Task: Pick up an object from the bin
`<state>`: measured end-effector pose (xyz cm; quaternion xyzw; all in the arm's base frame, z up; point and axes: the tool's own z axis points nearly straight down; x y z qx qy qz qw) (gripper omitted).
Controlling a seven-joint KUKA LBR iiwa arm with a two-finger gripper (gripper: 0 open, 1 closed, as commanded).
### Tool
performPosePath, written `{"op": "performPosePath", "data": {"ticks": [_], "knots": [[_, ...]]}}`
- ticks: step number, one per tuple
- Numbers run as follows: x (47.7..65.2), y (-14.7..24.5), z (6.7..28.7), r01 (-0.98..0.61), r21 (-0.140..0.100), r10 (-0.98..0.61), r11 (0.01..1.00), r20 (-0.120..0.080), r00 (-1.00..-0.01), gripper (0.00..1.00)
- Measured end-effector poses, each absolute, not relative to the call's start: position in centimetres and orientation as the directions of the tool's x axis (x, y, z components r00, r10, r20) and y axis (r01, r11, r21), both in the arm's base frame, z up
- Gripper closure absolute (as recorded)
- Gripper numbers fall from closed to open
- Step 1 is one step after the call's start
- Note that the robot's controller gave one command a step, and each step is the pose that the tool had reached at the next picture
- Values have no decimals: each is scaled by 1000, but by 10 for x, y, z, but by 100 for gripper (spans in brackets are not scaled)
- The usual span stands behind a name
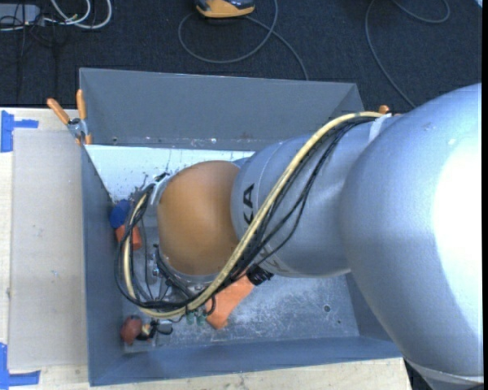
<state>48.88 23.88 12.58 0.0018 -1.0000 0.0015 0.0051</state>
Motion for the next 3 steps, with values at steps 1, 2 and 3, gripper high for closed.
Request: {"op": "performPosePath", "data": {"ticks": [1,2,3], "knots": [[491,238,130,1,-1,1,1000,3,-1000,0],[487,240,138,-210,0,-210,978,5,-978,0],[477,242,114,-480,1,-480,877,5,-877,0]]}}
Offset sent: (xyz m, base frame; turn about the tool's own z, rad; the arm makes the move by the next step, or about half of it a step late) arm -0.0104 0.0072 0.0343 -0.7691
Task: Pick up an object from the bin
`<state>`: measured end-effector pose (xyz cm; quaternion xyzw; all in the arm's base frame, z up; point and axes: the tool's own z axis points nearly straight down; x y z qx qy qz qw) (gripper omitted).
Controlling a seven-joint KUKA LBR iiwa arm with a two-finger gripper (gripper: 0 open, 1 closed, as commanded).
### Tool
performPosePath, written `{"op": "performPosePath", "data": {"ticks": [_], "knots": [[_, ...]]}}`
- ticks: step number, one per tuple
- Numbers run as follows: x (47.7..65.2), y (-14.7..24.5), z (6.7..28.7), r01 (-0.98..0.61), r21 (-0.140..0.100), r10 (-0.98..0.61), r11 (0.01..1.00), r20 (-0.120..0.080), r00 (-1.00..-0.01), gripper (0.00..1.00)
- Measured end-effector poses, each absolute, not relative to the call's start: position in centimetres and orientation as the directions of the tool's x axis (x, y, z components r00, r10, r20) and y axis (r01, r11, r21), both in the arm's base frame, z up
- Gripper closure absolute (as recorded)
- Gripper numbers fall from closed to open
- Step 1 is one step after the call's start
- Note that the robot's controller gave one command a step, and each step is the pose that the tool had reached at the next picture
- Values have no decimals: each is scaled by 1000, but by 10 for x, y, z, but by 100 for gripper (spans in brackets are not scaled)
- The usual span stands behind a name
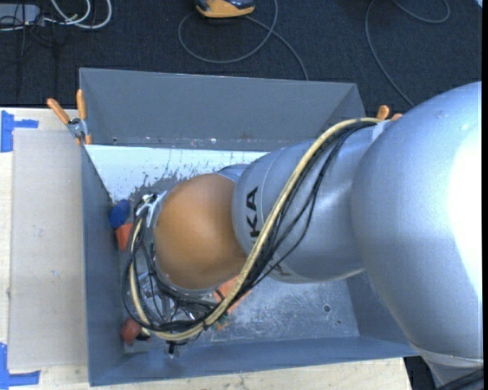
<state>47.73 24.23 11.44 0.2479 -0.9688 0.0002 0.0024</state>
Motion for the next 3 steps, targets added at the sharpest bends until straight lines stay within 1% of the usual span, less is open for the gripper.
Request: {"op": "performPosePath", "data": {"ticks": [1,2,3], "knots": [[475,240,105,-591,2,-591,806,5,-806,0],[486,238,171,-873,6,-873,488,6,-488,0],[502,232,198,-921,3,-921,390,1,-390,0]]}}
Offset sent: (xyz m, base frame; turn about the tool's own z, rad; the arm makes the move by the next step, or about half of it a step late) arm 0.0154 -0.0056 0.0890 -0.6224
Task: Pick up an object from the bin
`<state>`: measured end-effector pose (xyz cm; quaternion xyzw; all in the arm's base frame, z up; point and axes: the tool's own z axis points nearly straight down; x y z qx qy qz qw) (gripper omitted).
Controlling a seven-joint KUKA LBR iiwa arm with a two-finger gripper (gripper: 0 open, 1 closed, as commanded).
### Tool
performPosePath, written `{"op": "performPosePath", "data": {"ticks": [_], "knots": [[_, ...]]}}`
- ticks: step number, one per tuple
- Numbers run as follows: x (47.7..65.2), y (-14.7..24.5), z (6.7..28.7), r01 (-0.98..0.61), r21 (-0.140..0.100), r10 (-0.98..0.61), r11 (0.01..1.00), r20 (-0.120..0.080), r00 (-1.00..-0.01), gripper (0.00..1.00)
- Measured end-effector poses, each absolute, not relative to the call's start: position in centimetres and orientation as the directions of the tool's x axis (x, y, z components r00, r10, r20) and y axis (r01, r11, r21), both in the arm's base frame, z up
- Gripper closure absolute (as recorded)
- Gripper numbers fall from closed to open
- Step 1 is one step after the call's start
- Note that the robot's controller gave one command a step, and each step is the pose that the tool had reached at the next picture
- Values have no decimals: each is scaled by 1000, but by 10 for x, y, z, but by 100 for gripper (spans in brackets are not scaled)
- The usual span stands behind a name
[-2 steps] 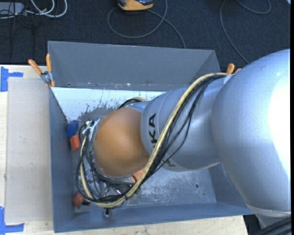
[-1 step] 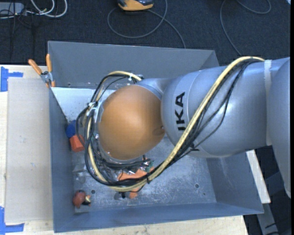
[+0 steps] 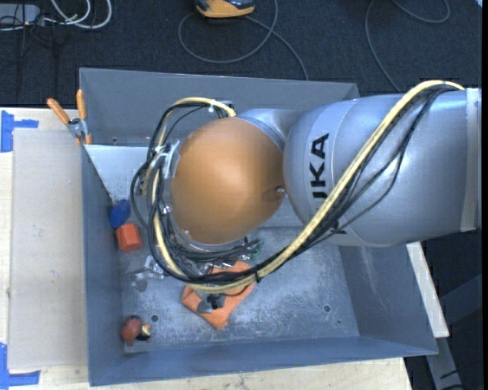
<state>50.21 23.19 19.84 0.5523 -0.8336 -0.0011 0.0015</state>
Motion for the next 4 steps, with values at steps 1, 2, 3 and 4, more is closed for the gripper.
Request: {"op": "performPosePath", "data": {"ticks": [1,2,3,4], "knots": [[503,215,191,-830,6,-830,557,3,-557,0],[501,212,230,-728,6,-728,686,8,-686,0],[491,216,241,-903,3,-903,430,-1,-430,0],[481,192,208,-825,7,-825,565,5,-565,0]]}}
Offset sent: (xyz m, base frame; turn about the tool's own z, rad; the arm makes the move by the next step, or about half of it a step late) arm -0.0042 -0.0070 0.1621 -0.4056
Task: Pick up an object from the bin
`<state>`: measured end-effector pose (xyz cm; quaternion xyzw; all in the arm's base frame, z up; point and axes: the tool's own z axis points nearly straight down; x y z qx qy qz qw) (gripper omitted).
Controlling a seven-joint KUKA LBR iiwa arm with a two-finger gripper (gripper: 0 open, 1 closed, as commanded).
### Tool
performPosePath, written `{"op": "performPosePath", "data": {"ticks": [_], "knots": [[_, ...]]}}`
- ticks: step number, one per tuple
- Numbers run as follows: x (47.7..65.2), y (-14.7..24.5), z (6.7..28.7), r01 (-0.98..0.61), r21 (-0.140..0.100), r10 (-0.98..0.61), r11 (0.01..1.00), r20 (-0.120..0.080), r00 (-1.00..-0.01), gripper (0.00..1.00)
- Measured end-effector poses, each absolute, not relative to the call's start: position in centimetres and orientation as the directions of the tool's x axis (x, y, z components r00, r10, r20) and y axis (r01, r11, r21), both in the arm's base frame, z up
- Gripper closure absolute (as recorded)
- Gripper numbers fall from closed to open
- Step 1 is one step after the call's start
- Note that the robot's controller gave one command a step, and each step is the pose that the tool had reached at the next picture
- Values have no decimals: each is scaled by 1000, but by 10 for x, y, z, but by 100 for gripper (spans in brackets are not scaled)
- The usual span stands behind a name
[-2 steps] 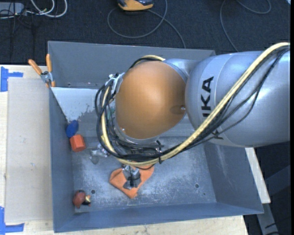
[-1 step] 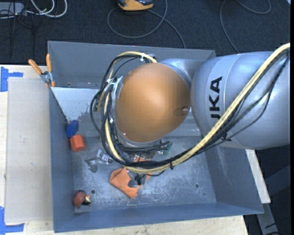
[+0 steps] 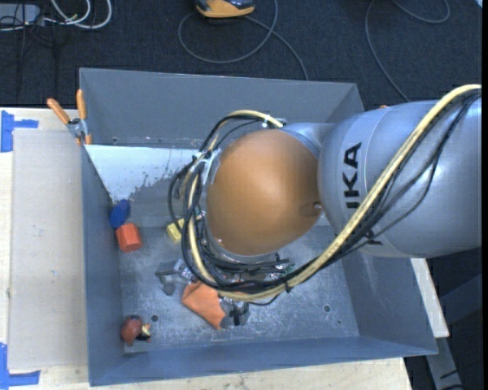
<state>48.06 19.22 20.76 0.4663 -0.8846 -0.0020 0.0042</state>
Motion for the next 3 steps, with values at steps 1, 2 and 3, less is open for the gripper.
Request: {"op": "performPosePath", "data": {"ticks": [1,2,3], "knots": [[494,185,202,-800,6,-800,600,3,-600,0],[493,184,199,-942,8,-942,337,2,-337,0],[535,180,184,-892,7,-892,451,0,-451,0]]}}
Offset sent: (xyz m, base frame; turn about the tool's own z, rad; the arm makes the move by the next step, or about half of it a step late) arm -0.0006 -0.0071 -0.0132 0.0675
